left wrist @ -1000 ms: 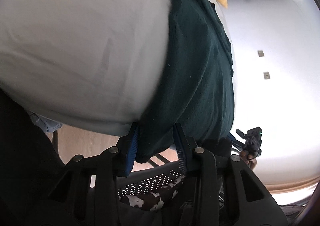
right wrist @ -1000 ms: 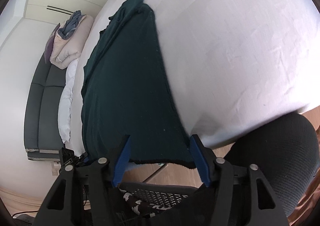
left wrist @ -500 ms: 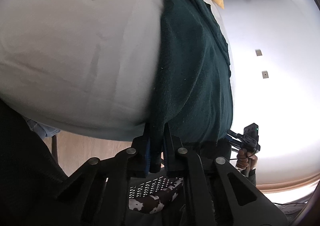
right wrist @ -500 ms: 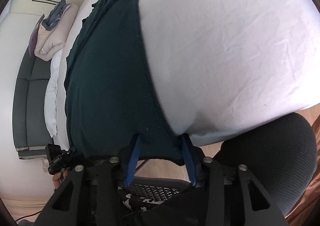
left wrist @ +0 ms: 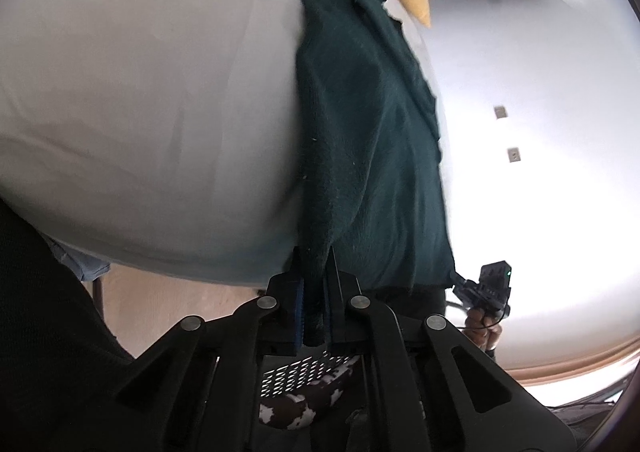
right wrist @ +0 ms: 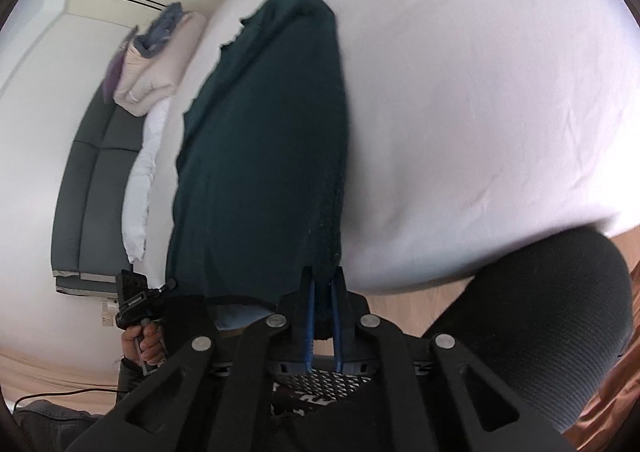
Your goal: Fold small clothes
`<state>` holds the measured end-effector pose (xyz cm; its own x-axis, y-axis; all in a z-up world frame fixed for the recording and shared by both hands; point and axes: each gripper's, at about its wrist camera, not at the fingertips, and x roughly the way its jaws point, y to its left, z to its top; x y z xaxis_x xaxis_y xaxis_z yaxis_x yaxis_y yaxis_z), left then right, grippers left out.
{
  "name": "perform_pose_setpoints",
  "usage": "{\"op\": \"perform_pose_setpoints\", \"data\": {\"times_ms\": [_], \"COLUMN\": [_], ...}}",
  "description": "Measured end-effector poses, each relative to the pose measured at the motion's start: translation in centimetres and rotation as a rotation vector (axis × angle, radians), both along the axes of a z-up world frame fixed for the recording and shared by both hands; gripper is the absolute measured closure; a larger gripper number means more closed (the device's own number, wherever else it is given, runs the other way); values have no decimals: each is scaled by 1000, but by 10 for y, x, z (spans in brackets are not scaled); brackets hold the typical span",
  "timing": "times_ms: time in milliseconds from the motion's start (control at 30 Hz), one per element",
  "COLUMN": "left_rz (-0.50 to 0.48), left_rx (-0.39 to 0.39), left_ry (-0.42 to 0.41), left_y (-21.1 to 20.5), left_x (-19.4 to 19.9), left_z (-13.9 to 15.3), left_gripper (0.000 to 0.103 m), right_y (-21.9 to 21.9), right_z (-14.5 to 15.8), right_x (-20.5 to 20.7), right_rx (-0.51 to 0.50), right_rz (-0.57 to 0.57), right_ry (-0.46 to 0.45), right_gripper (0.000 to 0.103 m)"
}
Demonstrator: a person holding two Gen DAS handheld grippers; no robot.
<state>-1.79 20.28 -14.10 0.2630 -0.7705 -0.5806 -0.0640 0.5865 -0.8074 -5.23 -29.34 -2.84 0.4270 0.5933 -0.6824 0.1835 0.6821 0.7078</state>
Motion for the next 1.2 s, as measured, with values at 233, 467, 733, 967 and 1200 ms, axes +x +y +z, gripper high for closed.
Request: {"op": "perform_pose_setpoints", "data": {"times_ms": [233,467,733,967,1200], "left_rz": [37,76,117,135,176], "left_rx": [-59,-133,-213,-225,-229], "left_ry": [-84,-141,-192,-241,-249], "left_y": [6,12,21,14,17], "left_x": [7,24,54,90,134], "left_z": [31,58,86,111,126], "left_gripper": [98,98,98,98,98], "right_y": [3,6,6,-2,-6], "right_z": [30,59,80,89,90], "right_x": [9,34,68,105,143], "right_rx": [55,131,185,209,217], "right_rz": [-29,-70,-117,-167,-204], "right_ry": [-127,-228,-290,-315,-309], "right_gripper": [96,95,96,95,96]}}
